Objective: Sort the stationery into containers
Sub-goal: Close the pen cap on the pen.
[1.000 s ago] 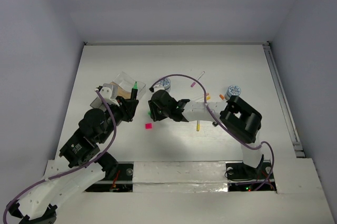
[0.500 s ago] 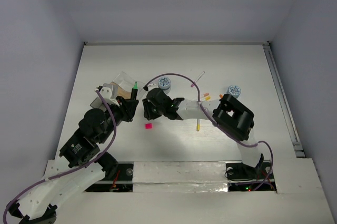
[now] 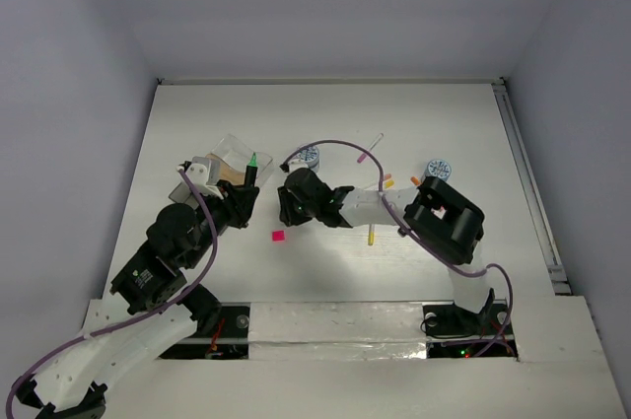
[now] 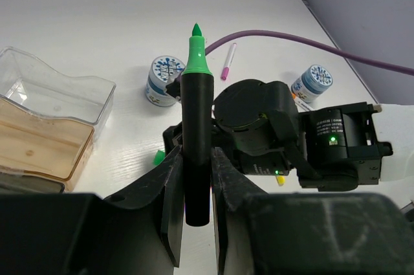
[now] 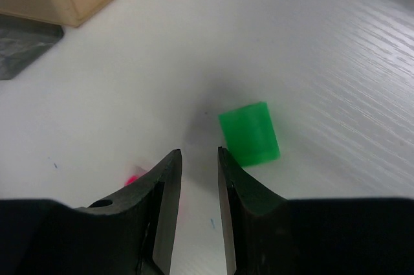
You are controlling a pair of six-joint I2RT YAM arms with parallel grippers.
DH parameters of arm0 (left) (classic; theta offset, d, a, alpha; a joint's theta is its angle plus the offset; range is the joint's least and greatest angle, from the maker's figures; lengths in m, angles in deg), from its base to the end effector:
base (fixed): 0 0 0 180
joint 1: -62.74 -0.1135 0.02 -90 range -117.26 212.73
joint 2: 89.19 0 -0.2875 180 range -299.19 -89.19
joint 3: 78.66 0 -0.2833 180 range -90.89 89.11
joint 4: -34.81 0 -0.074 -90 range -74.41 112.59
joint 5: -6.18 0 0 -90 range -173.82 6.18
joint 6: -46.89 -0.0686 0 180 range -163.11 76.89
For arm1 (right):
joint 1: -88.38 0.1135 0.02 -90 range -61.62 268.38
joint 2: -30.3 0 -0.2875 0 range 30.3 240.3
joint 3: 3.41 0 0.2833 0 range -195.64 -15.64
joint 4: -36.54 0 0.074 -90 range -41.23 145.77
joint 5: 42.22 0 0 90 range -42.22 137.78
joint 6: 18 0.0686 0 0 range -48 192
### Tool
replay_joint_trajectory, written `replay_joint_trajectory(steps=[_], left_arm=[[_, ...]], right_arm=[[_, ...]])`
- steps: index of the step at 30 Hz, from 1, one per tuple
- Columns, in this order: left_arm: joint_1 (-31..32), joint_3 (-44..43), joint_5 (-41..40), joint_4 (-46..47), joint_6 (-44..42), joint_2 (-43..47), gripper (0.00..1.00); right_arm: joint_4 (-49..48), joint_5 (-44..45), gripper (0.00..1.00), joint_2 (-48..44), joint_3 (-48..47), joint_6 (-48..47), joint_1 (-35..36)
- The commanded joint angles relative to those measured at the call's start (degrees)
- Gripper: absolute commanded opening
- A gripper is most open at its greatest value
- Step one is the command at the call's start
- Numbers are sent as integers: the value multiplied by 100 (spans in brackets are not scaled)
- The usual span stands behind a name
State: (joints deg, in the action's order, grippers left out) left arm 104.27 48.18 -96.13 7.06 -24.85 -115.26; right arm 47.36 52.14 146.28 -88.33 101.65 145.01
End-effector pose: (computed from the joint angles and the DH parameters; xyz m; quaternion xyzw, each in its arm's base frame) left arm 0.1257 -0.0918 0.3672 0.0688 0.7077 -0.2823 0.6440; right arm 0.2764 0.4102 0.1307 -0.1978 0.8909 0.2532 0.3210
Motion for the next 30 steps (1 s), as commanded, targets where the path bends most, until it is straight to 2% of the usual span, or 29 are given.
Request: replay_joint_trajectory(steps=[1, 7, 11, 14, 22, 30], left_arm=[[-5, -3, -8, 182, -59, 22, 0], [-5, 15, -8, 182, -42, 14, 0], [-5, 6, 1, 191, -51, -39, 0], [-5, -3, -8, 191, -51, -39, 0], [-5, 6, 10, 191, -42, -21, 0], [-5, 6, 10, 191, -51, -21, 0]], right_arm=[[-70, 275, 35, -410, 219, -64, -133], [-61, 469, 36, -682, 615, -135, -379], [-210, 242, 51, -823, 773, -144, -520], [-280, -4, 57, -806, 738, -83, -520], [-659, -735, 57, -858, 958, 243, -381], [-641, -1262, 56, -445, 511, 252, -266]])
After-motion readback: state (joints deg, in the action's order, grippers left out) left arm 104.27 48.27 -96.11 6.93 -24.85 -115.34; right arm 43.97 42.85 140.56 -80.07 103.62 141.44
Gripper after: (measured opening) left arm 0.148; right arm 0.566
